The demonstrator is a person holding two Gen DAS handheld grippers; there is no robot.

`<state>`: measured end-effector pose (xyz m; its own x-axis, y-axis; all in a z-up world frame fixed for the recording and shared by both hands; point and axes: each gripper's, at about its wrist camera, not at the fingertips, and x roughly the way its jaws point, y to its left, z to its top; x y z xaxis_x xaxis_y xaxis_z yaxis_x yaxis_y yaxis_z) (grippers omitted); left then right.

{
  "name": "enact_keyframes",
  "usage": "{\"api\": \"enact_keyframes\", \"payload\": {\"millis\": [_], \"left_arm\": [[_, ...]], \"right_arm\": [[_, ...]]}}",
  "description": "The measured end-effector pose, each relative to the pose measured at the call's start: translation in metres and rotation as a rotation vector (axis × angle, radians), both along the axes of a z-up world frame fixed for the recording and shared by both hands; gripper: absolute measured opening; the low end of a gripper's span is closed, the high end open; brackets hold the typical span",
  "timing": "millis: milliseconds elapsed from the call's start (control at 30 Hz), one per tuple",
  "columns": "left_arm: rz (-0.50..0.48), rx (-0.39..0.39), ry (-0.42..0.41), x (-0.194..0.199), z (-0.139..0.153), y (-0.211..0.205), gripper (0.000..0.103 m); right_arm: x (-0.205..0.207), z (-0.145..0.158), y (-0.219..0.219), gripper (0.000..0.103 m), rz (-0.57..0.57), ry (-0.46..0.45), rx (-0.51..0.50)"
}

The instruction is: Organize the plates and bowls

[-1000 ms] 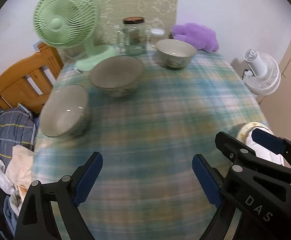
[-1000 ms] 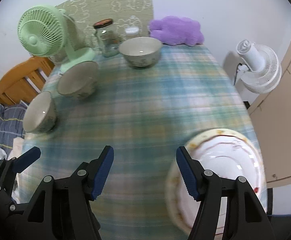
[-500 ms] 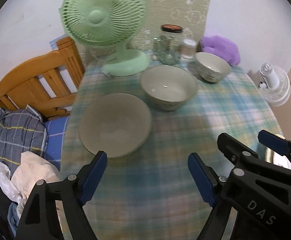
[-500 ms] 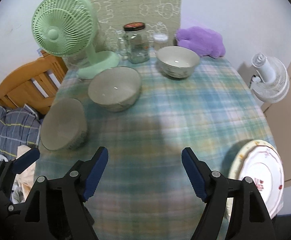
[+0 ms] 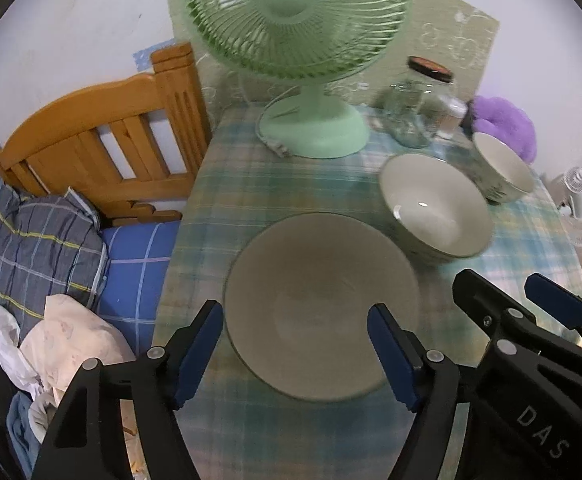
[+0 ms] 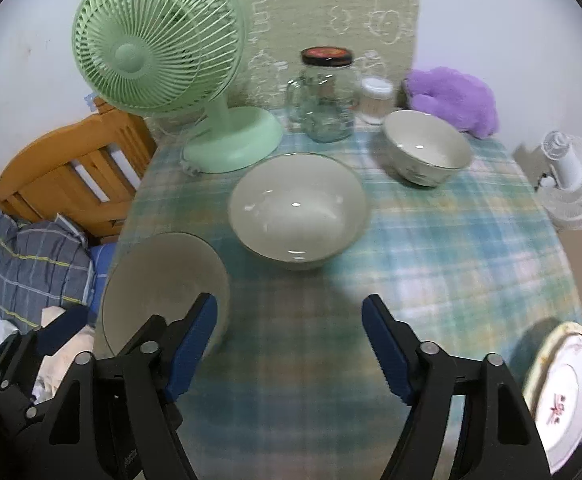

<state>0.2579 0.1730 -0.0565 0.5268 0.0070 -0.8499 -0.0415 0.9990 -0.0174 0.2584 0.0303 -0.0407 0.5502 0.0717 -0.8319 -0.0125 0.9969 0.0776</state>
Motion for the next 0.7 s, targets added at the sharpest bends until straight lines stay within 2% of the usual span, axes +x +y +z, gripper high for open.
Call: {"api": "enact_keyframes", "payload": {"millis": [167,300,467,533,667,700], "left_arm": [[0.024,0.012,0.012,0.010,-0.010,0.011,0.069],[0.028,0.016,0.032,0.019,-0.023,0.015,0.056],[0.034,0.013,0.059,0.025,-0.035,0.018,0.039],[0.030,0.020,0.062,0.026,-0.038,0.018,0.035],[0.033,0.049,0.057,0.027,-0.039,0.018,0.026],[0.035,0.047,0.058,0.027,-0.039,0.020,0.023]], "right_arm": [[0.017,-0.012,0.015,0.070,0.006,0.020,-0.003],[0.028,-0.023,0.024,0.065,0.016,0.043,-0.018],[0.037,-0.037,0.031,0.044,0.029,0.070,-0.015],[0.040,-0.041,0.034,0.037,0.038,0.077,-0.009],[0.043,-0.045,0.046,0.013,0.080,0.083,-0.002],[0.043,-0.045,0.049,0.013,0.082,0.082,-0.009]]}}
